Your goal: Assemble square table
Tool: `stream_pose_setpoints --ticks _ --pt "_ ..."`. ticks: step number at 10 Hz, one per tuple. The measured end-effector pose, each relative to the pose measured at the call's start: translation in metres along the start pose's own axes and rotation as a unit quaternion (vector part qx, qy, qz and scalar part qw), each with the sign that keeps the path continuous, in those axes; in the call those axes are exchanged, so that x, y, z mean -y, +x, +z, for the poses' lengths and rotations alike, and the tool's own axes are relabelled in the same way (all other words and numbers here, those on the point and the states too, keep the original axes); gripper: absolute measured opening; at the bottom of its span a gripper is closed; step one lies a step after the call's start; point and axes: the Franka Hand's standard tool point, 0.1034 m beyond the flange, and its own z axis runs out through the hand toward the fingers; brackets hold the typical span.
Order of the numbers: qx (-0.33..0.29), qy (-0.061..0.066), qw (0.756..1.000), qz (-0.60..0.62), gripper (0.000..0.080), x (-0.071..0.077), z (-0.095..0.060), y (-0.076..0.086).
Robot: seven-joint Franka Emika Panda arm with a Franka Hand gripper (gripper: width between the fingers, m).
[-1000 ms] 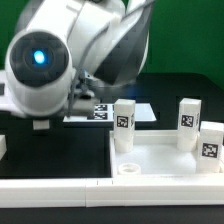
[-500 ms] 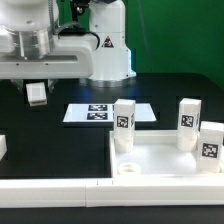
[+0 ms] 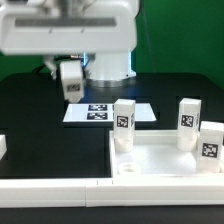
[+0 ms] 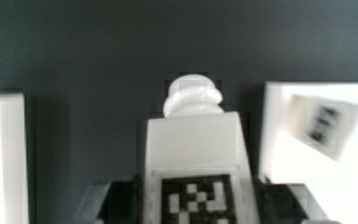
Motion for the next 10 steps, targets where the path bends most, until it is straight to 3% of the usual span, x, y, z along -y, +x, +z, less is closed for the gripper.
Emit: stream_pose_setpoints --ticks 2,4,5,8,9,10 --pt "-0.063 -0.015 0.998 0.003 0.0282 -0.013 0.011 -0.006" --pt "-0.123 -0.037 0.992 0.0 0.0282 -0.019 0.009 0.0" --pt "-0.137 -0.04 0.99 0.004 0.0282 -0.008 0.014 0.003" --pt "-0.218 -0.034 0.975 0.021 0.0282 0.036 0.004 0.038" --pt "-0.246 -0.041 0.968 0.012 0.0282 0.043 -0.001 0.045" --pt "-0.267 -0.058 0.962 0.009 0.0282 0.035 -0.001 0.042"
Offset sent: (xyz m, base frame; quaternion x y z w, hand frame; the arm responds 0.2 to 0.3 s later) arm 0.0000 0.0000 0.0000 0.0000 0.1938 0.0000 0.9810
